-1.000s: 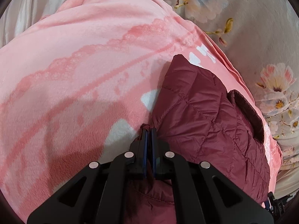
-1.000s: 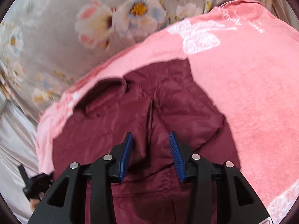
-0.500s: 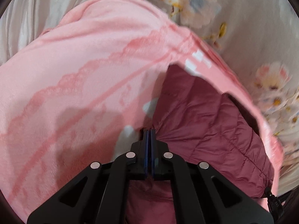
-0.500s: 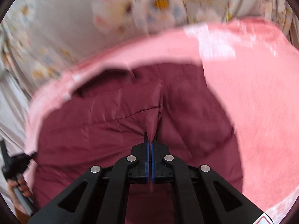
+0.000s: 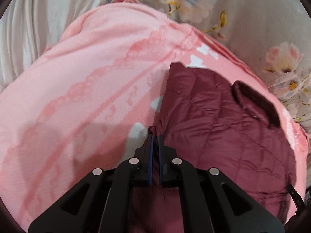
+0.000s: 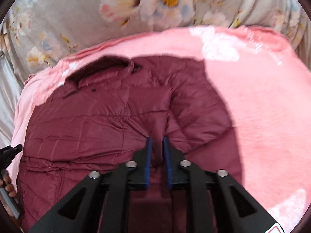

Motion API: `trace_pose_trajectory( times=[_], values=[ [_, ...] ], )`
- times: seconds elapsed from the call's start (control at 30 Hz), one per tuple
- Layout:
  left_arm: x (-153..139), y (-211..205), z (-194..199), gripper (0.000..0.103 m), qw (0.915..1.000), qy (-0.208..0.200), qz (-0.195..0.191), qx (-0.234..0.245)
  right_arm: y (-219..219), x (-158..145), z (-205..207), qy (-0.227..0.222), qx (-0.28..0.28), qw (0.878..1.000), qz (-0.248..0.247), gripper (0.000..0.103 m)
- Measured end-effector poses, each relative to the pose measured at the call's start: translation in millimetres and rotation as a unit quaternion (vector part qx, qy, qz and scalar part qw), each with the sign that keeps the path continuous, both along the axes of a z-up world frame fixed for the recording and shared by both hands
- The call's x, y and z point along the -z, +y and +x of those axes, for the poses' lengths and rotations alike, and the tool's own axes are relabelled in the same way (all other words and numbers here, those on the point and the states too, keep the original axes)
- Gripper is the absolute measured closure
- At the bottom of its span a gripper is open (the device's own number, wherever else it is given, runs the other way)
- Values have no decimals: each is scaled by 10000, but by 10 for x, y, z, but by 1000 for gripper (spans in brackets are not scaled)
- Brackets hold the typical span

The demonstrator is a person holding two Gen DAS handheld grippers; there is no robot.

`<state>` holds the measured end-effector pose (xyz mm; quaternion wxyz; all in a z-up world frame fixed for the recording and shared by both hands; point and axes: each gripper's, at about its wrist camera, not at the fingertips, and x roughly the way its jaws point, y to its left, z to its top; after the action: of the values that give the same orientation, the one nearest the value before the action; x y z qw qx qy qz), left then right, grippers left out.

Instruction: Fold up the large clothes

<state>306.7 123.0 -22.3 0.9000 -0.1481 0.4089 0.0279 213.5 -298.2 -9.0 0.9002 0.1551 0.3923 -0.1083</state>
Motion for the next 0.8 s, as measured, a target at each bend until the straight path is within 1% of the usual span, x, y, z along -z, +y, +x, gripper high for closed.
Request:
trace_pose_trajectory(
  times=[0.07, 0.13, 0.17, 0.23, 0.27, 0.33, 0.37, 0.5, 0.63, 0.8],
  values=[
    [-214, -43, -101, 98, 9997, -215, 43, 71, 52, -137, -71, -190, 18, 9997, -128, 78],
    [-405, -189, -143, 98, 9987, -420, 100, 271, 186, -271, -48, -310, -173, 9993, -107, 82],
    [-501, -332, -147, 98, 9974, -500, 108, 504, 273, -309, -3, -320, -334, 9989, -60, 86],
    [-566, -682, -94, 98, 9935, -478, 130, 1022, 492, -328, 166, -277, -698, 9971, 96, 90],
    [-544, -809, -70, 97, 9920, -429, 178, 1173, 597, -298, 245, -221, -836, 9962, 124, 95],
    [-407, -1101, 3, 95, 9885, -291, 445, 1414, 772, -200, 368, -80, -987, 9951, 30, 96],
    [-337, -1172, 29, 95, 9878, -215, 509, 1455, 823, -158, 398, -25, -1036, 9946, 27, 97],
    [14, -1351, 101, 95, 9855, 186, 530, 1602, 970, 78, 507, 259, -1149, 9930, -80, 97],
    [205, -1386, 80, 96, 9842, 198, 673, 1624, 1008, 240, 500, 419, -1206, 9917, -153, 98],
    [288, -1381, 39, 97, 9841, 151, 664, 1641, 1054, 333, 512, 449, -1210, 9914, -231, 99]
  ],
)
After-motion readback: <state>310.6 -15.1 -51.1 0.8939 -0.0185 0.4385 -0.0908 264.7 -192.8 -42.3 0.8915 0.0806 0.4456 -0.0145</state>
